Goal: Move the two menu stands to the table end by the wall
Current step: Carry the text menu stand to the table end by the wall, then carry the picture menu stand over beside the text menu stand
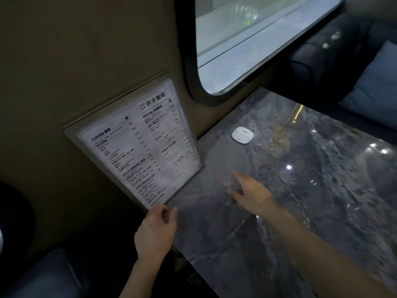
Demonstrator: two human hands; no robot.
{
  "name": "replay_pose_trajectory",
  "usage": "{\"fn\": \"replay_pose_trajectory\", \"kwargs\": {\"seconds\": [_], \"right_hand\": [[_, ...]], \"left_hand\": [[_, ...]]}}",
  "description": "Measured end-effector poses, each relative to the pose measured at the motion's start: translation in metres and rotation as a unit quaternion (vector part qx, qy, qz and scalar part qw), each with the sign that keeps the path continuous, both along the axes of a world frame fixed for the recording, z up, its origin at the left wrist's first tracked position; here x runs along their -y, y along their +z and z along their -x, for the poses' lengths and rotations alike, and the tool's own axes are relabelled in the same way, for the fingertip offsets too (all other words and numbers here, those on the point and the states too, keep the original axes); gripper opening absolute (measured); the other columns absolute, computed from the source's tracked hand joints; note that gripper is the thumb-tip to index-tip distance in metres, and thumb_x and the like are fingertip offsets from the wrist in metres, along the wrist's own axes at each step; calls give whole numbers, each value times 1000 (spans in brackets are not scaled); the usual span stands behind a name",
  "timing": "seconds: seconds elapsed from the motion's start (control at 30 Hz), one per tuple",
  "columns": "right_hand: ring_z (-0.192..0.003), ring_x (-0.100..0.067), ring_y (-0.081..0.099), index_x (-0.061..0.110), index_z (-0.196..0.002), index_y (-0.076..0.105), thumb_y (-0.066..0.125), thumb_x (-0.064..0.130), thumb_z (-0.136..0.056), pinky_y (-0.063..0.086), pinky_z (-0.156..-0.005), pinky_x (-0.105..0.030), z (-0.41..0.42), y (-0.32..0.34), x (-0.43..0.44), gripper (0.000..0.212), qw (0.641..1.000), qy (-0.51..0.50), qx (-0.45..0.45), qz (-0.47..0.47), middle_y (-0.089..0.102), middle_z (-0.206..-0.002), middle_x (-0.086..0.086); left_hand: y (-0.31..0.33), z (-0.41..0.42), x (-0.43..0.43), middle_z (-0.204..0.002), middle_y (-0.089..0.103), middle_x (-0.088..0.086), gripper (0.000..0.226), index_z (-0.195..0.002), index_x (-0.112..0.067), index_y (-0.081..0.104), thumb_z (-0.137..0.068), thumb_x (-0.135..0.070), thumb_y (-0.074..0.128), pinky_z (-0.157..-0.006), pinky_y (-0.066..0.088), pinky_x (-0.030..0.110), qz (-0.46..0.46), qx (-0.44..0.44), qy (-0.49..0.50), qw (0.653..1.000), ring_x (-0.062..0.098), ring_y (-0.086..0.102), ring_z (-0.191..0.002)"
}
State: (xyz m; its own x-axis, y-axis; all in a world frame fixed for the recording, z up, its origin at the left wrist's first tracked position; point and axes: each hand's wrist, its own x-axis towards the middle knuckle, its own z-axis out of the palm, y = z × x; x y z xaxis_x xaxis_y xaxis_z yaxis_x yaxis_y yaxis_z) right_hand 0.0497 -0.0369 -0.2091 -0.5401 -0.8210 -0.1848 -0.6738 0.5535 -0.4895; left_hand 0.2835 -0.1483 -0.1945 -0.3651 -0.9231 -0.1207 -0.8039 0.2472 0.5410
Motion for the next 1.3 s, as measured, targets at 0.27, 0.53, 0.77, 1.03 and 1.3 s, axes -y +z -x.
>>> {"fn": "replay_pose_trajectory", "kwargs": {"seconds": [0.27,0.53,0.77,1.03,1.3], "right_hand": [[-126,-27,43,18,-140,25,50,44,-86,39,-101,-40,14,21,-103,65,991,-124,-37,-18,43,-141,-12],[-123,-27,46,20,-136,32,53,43,-85,39,-100,-37,-6,33,-235,60,950,-309,-48,-21,48,-137,-12],[-127,-24,43,18,-137,33,53,40,-86,35,-102,-34,-42,38,-338,59,894,-445,-58,-18,44,-143,-8],[-129,-26,40,18,-140,27,51,39,-88,38,-99,-37,-69,46,-444,61,839,-541,-26,-49,39,-145,-9],[-122,-31,47,8,-129,44,56,32,-87,40,-97,-41,-59,50,-532,50,786,-618,-34,-6,49,-135,-17]], "left_hand": [[11,85,-41,-112,66,6,41,-109,-19,59,-84,-50,51,-78,46,33,-24,-20,-193,981,26,61,-99],[16,165,-130,-105,67,13,30,-100,-14,62,-83,-38,59,-84,48,38,-61,-67,-397,913,30,61,-99],[28,201,-232,-112,65,12,34,-107,-11,59,-84,-36,57,-89,47,38,-58,-66,-544,834,28,59,-104],[26,216,-316,-105,66,15,29,-102,-10,60,-82,-31,60,-86,48,41,-90,-65,-614,781,30,59,-100],[38,244,-383,-105,67,8,32,-105,-20,58,-82,-42,54,-79,49,37,-55,-49,-644,761,28,61,-95]]}}
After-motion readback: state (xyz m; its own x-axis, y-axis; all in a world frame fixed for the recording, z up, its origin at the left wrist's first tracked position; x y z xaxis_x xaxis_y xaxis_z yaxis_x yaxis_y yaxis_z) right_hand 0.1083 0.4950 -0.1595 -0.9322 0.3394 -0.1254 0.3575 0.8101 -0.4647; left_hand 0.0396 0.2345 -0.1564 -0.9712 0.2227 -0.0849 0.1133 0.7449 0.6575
